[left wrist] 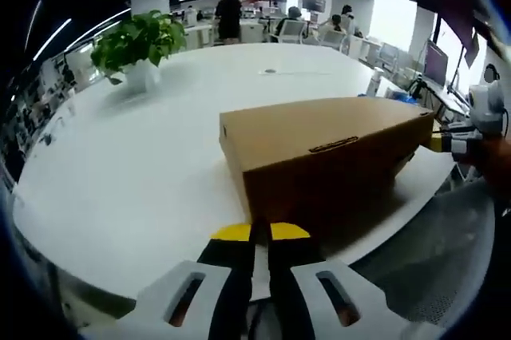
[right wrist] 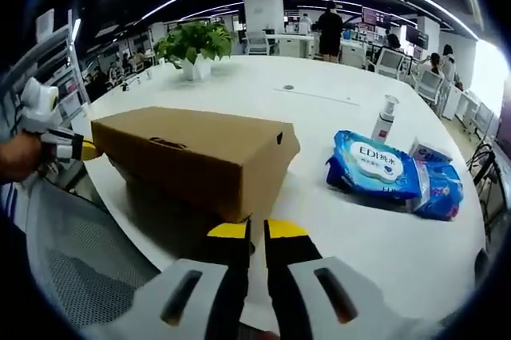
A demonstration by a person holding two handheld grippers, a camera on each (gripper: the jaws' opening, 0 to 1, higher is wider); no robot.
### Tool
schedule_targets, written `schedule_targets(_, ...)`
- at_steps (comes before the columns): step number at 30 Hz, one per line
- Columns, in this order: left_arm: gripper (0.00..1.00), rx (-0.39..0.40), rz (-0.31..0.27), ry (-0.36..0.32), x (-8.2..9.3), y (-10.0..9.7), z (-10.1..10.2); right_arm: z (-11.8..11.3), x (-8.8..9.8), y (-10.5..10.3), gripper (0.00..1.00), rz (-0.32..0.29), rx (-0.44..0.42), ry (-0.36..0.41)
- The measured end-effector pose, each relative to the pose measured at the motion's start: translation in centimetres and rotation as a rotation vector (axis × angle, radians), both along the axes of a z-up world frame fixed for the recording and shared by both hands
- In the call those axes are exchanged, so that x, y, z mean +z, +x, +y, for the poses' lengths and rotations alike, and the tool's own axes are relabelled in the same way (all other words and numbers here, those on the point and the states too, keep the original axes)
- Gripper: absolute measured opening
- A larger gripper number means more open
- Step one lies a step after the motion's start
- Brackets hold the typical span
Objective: Operate the shoe box by opening the lid, removing the specified soft item, and placing it in the target area until the item is outside and the box remains undamaged.
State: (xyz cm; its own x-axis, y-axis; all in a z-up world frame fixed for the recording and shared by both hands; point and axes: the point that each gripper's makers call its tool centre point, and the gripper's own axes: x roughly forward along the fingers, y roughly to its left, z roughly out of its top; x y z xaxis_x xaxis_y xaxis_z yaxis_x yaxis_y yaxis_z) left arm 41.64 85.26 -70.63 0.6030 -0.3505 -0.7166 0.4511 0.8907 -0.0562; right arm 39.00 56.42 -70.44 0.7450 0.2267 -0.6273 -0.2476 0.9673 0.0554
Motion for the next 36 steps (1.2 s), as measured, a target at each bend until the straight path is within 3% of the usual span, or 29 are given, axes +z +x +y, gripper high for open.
schedule_targets(13,0.02,-0.048,0.035,-0.004,-0.3,-0.8,-0.6,1.0,0.2,-0.9,0.06,-0.001,0.032,-0.012)
schedule_targets(29,0.03,-0.069,0.101,0.014,-2.2,-1.6,-0.5,0.9,-0.6,-1.1,0.05,0.023,0.051,-0.034)
schedule_targets(32,0.03,-0.06,0.116,0.0,-1.7,-1.8,-0.1,0.8,0.1,-1.3,0.06,0.016,0.053,-0.036)
schedule_targets(36,0.03,-0.043,0.047,-0.007,1.0,-1.1,0.9,0.4,3.0,-1.0,0.06,-0.036,0.053,-0.03)
